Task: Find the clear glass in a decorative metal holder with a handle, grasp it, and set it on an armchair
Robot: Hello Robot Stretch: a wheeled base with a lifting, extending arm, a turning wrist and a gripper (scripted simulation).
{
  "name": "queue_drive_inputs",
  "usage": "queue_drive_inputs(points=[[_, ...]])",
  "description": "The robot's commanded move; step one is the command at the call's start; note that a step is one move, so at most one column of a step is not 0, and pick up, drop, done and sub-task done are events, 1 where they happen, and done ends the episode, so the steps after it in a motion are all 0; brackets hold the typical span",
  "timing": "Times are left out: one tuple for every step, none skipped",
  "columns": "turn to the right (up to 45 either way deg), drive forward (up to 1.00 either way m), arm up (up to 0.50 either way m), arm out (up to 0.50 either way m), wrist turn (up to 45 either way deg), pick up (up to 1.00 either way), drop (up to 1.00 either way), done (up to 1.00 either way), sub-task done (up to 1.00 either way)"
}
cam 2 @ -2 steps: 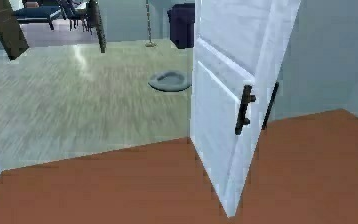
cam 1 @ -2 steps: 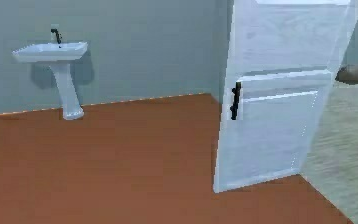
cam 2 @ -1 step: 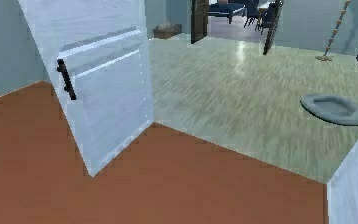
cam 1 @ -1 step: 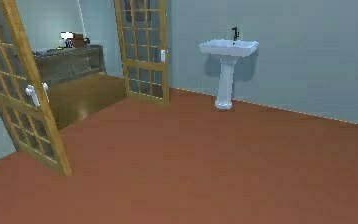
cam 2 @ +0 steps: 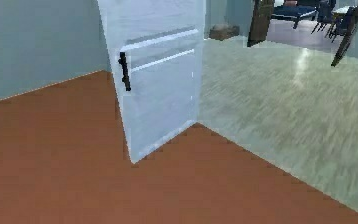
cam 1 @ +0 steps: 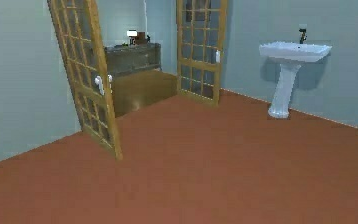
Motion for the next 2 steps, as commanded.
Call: queue_drive_inputs(points=[[0.0, 1.00, 0.00, 0.00, 0.0, 0.00, 0.00, 0.00, 0.00], [-3.0, 0.00, 0.00, 0.00, 0.0, 0.00, 0.00, 0.00, 0.00]])
